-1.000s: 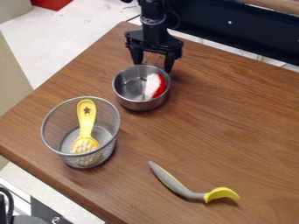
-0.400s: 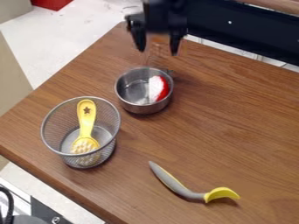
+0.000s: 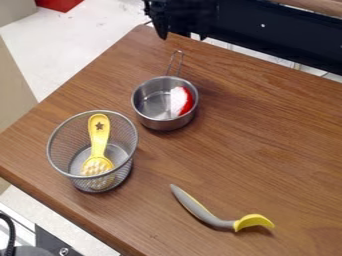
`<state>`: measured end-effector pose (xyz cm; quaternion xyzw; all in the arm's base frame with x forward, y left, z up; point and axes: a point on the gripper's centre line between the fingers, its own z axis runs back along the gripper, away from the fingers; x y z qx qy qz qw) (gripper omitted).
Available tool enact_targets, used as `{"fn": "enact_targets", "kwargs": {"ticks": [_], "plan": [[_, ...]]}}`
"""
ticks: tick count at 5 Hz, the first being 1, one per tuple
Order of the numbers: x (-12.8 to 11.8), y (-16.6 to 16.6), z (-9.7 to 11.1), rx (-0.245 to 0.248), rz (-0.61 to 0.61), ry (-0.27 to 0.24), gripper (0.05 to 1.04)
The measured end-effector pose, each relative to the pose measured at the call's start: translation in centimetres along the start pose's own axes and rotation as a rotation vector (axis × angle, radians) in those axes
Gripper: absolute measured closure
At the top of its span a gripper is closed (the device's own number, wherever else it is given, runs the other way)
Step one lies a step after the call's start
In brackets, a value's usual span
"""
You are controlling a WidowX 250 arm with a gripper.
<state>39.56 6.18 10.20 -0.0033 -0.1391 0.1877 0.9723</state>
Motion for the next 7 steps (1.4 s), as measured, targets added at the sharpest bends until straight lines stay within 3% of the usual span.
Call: {"fn": "enact_targets", "kwargs": {"ticks": [1, 2, 4, 6, 7], "plan": [[-1.6, -2.3, 0.0, 0.025, -0.017, 0.053, 0.088], [-4.8, -4.1, -1.6, 0.022, -0.074, 0.120, 0.088], [-7.2, -5.4, -1.0, -0.002, -0.128, 0.110, 0.088], [-9.4, -9.4, -0.1, -0.020, -0.191, 0.151, 0.088], [-9.0, -11.8, 0.6, -0.011, -0.150, 0.140, 0.088]]}}
